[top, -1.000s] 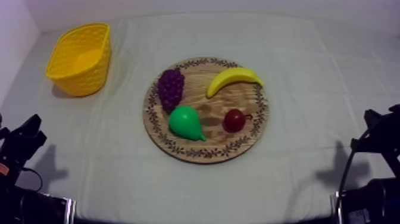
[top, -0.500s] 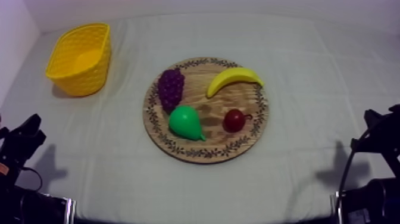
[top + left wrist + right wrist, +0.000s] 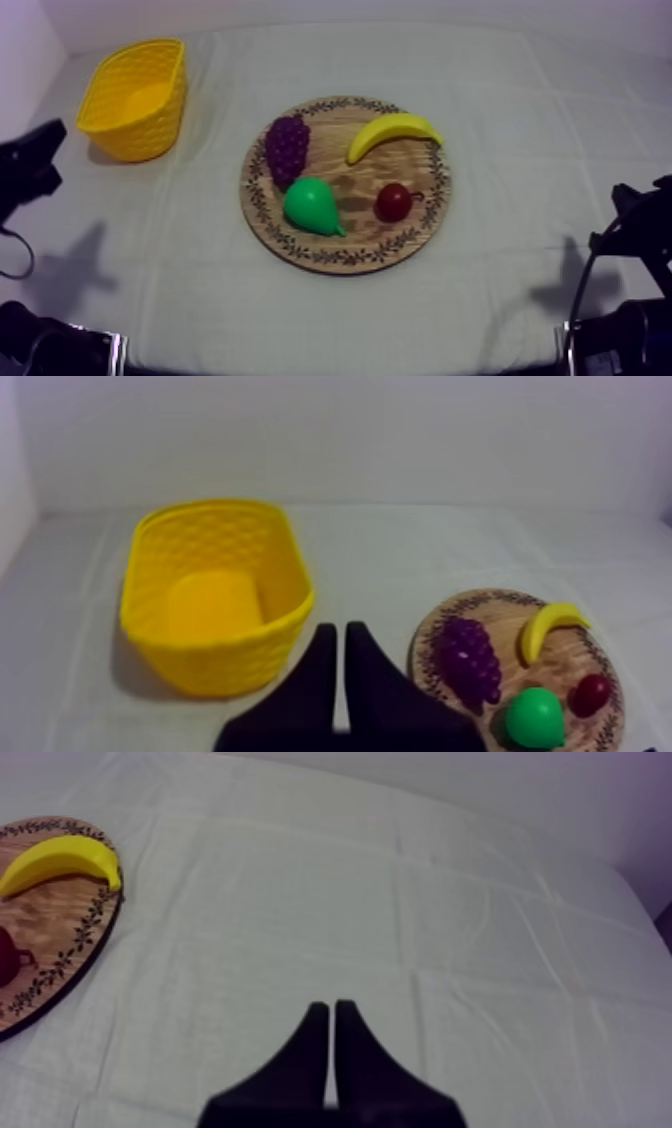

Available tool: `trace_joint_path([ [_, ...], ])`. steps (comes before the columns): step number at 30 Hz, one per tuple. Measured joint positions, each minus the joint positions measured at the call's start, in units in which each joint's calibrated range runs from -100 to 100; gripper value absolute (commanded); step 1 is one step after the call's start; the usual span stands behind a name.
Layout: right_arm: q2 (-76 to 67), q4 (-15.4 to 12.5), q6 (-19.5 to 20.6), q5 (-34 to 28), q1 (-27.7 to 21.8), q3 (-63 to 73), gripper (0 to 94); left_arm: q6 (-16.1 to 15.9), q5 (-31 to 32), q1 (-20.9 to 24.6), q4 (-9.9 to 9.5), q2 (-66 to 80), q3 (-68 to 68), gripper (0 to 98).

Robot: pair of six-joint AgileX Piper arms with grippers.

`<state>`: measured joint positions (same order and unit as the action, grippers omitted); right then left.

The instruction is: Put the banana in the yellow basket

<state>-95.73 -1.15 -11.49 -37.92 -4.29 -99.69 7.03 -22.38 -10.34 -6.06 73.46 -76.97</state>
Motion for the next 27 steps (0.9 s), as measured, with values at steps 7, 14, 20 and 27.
trace_joint_path([
  [7, 0.00, 0.00, 0.00, 0.00, 0.00, 0.00, 0.3, -1.74, -0.09, -7.88, -2.99, -17.75, 20.13, 2.5],
  [14, 0.00, 0.00, -0.08, 0.00, 0.00, 0.00, 0.3, -4.58, -0.24, -15.01, -3.35, -36.95, 37.80, 2.6],
  [20, 0.00, 0.00, -0.01, 0.00, 0.00, 0.00, 0.3, -6.53, -1.42, -19.78, -3.38, -51.94, 49.20, 2.6],
  [27, 0.00, 0.00, -0.01, 0.00, 0.00, 0.00, 0.3, -7.78, -7.00, -22.81, -3.38, -65.99, 59.02, 2.8],
])
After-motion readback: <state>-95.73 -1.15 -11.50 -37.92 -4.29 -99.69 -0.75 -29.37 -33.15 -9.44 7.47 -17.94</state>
